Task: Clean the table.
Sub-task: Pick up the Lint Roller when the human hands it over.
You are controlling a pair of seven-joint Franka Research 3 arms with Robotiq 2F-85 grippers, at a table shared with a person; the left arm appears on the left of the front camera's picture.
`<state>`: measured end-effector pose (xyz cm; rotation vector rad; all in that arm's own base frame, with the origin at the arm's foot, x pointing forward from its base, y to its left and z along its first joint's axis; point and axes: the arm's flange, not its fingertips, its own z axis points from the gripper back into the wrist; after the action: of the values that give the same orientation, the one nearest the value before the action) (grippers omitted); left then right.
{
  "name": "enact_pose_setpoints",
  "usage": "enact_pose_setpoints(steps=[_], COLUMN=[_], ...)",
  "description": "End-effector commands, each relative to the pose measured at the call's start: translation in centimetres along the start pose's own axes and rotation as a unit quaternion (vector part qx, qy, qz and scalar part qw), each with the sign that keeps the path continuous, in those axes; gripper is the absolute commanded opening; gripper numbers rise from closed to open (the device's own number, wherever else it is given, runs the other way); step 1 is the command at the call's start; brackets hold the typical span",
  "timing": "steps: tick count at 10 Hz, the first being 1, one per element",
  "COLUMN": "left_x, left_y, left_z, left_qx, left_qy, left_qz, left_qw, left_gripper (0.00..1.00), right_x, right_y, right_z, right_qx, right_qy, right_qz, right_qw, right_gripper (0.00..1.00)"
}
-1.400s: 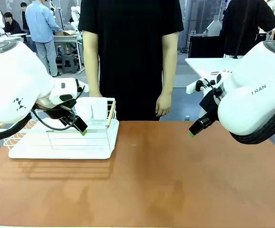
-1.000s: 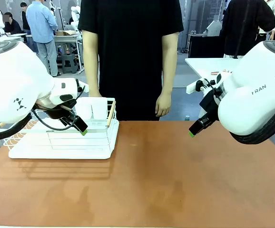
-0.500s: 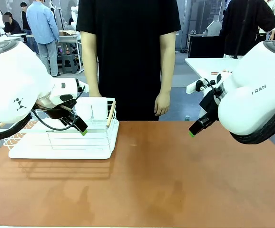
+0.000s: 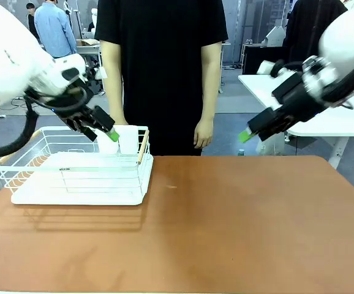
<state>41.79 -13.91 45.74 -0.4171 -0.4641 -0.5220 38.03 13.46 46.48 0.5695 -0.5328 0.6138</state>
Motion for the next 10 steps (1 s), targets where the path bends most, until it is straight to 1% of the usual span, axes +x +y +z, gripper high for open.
enact_pose_setpoints(steps=[1,2,4,5,6,7,8,9,10], left_x=[0.9,-3.2,-3.9,-6.3,-8.5,-10.8,-12.8,-14.8,-15.6], left_y=[7.2,14.8,15.6,18.6,21.4,23.6,25.4,27.4,27.9], left_z=[4.7,12.4,13.2,16.1,18.3,20.2,21.9,23.6,23.7], left_qx=[-0.126,-0.327,-0.332,-0.341,-0.339,-0.335,-0.337,-0.333,-0.327], left_qy=[0.019,-0.047,-0.053,-0.09,-0.133,-0.16,-0.18,-0.211,-0.211], left_qz=[0.125,0.174,0.168,0.208,0.265,0.302,0.327,0.352,0.362], left_qw=[0.984,0.928,0.927,0.912,0.893,0.878,0.864,0.849,0.847], left_gripper=[1.0,1.0,1.0,1.0,1.0,1.0,1.0,1.0,1.0], right_x=[0.7,-1.7,-2.2,-4.2,-5.9,-7.6,-9.3,-11.2,-12.5], right_y=[-6.2,-12.4,-13.0,-16.2,-18.6,-20.6,-22.5,-24.2,-24.8], right_z=[4.3,10.3,10.9,13.3,15.1,16.6,18.2,19.8,20.3], right_qx=[0.07,0.219,0.224,0.23,0.218,0.216,0.231,0.236,0.232], right_qy=[0.016,-0.013,-0.02,-0.042,-0.059,-0.075,-0.079,-0.102,-0.114], right_qz=[-0.097,-0.227,-0.241,-0.296,-0.34,-0.369,-0.391,-0.417,-0.427], right_qw=[0.993,0.949,0.944,0.926,0.913,0.901,0.887,0.872,0.867], right_gripper=[1.0,1.0,1.0,1.0,1.0,1.0,1.0,1.0,1.0])
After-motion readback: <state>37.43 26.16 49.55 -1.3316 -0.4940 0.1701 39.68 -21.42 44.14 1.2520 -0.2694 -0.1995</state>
